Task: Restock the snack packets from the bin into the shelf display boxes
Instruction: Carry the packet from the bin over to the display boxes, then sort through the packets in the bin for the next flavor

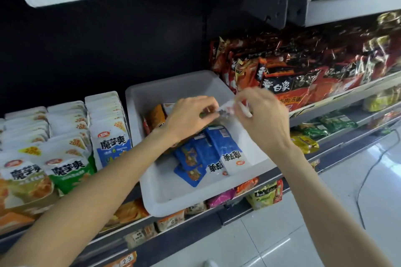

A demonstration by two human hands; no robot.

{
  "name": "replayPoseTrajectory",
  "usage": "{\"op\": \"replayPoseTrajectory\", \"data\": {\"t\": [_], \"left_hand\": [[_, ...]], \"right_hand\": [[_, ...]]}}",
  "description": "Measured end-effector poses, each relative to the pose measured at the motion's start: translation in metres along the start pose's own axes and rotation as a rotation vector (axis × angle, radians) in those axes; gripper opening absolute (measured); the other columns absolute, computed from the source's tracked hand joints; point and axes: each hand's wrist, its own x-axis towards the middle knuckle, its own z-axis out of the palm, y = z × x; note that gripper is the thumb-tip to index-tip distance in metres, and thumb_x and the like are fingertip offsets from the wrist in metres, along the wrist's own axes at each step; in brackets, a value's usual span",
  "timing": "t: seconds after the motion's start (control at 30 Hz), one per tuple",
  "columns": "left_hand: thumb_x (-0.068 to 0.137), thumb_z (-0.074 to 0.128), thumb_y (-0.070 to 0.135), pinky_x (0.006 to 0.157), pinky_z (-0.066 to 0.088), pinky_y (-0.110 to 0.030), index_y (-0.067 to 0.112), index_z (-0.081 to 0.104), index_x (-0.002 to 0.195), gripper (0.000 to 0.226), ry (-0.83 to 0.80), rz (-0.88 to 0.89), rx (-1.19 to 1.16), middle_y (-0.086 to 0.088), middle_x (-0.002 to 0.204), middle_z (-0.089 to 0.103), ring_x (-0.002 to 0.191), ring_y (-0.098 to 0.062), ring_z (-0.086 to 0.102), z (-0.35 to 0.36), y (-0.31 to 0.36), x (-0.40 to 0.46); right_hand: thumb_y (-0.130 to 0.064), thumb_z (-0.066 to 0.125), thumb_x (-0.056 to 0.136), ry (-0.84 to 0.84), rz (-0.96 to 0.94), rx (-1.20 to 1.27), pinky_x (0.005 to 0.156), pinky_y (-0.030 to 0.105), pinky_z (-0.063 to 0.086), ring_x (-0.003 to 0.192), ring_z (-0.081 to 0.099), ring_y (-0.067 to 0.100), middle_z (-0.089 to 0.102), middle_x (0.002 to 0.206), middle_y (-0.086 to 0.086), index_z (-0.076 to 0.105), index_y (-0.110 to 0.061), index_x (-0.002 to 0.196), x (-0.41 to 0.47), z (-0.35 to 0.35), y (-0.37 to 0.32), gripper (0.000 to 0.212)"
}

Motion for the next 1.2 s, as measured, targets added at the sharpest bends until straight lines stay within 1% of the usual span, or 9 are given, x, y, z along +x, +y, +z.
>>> {"op": "replayPoseTrajectory", "data": {"t": [0.1,0.23,0.3,0.43,0.53,0.63,0.8,0.97,1.2], "left_hand": [[0.084,0.069,0.029,0.063,0.050,-0.034,0.018,0.064,0.084,0.012,0.294,-0.103,-0.062,0.008,0.079,0.065,0.070,-0.008,0.059,-0.029,0.002,-0.012],[0.083,0.071,0.017,0.055,0.049,-0.030,0.014,0.073,0.081,0.004,0.528,0.055,0.119,0.004,0.079,0.065,0.069,-0.011,0.058,-0.051,0.014,-0.039],[0.084,0.071,0.017,0.055,0.046,-0.028,0.014,0.074,0.079,0.007,0.559,0.190,0.270,0.002,0.077,0.066,0.071,-0.016,0.056,-0.053,0.023,-0.054],[0.084,0.070,0.030,0.086,0.039,-0.032,0.020,0.074,0.093,0.014,0.370,0.155,0.215,0.001,0.101,0.066,0.099,-0.019,0.052,-0.066,0.027,-0.086],[0.089,0.059,0.034,0.100,0.032,-0.023,0.024,0.064,0.116,0.028,0.395,-0.125,-0.043,0.006,0.118,0.055,0.115,-0.010,0.045,-0.090,0.019,-0.116],[0.088,0.062,0.033,0.094,0.032,-0.009,0.034,0.051,0.126,0.039,0.354,-0.324,-0.084,0.017,0.120,0.052,0.115,0.006,0.043,-0.122,0.007,-0.141],[0.084,0.070,0.026,0.066,0.043,-0.007,0.043,0.059,0.094,0.023,0.435,-0.436,-0.123,0.034,0.086,0.063,0.079,0.008,0.060,-0.164,-0.003,-0.183],[0.077,0.068,0.033,0.068,0.050,-0.011,0.034,0.064,0.093,0.016,0.616,-0.666,-0.290,0.027,0.089,0.068,0.078,0.002,0.065,-0.185,-0.018,-0.227],[0.080,0.069,0.035,0.079,0.057,-0.038,0.029,0.062,0.098,0.020,0.655,-0.846,-0.184,0.015,0.096,0.066,0.089,-0.012,0.067,-0.180,-0.063,-0.268]], "right_hand": [[-0.022,0.062,0.090,0.197,0.190,0.397,0.054,0.023,0.043,0.061,0.057,0.011,0.062,0.091,-0.008,0.059,-0.017,0.096,-0.006,-0.010,-0.007,0.009],[-0.054,0.056,0.080,-0.242,0.533,1.042,0.060,0.026,0.054,0.073,0.071,0.013,0.071,0.095,-0.001,0.061,-0.017,0.108,-0.006,-0.012,-0.043,0.046],[-0.042,0.061,0.085,-0.256,0.571,1.146,0.067,0.030,0.059,0.079,0.072,0.018,0.072,0.095,0.004,0.063,-0.015,0.103,-0.008,-0.002,-0.061,0.032],[-0.019,0.063,0.091,-0.117,0.419,1.007,0.068,0.038,0.056,0.078,0.069,0.019,0.071,0.084,0.002,0.066,-0.016,0.092,-0.017,0.017,-0.084,0.005],[-0.019,0.066,0.088,-0.133,0.202,0.858,0.057,0.014,0.041,0.063,0.058,-0.002,0.063,0.068,-0.018,0.057,-0.029,0.075,-0.015,0.021,-0.098,0.019],[-0.017,0.068,0.087,-0.169,0.030,0.853,0.056,0.010,0.040,0.063,0.058,-0.001,0.062,0.066,-0.020,0.056,-0.033,0.074,-0.009,0.019,-0.126,0.023],[-0.019,0.072,0.083,-0.154,0.042,1.088,0.066,0.023,0.055,0.076,0.068,0.007,0.071,0.082,-0.009,0.062,-0.029,0.086,0.003,0.026,-0.190,0.015],[-0.016,0.067,0.087,-0.394,0.001,1.108,0.071,0.030,0.057,0.079,0.067,0.006,0.071,0.087,-0.007,0.062,-0.018,0.096,0.007,0.062,-0.244,0.010],[-0.021,0.065,0.089,-0.318,-0.087,0.890,0.073,0.027,0.056,0.076,0.064,0.006,0.063,0.078,-0.011,0.061,-0.013,0.099,-0.008,0.111,-0.294,0.013]]}}
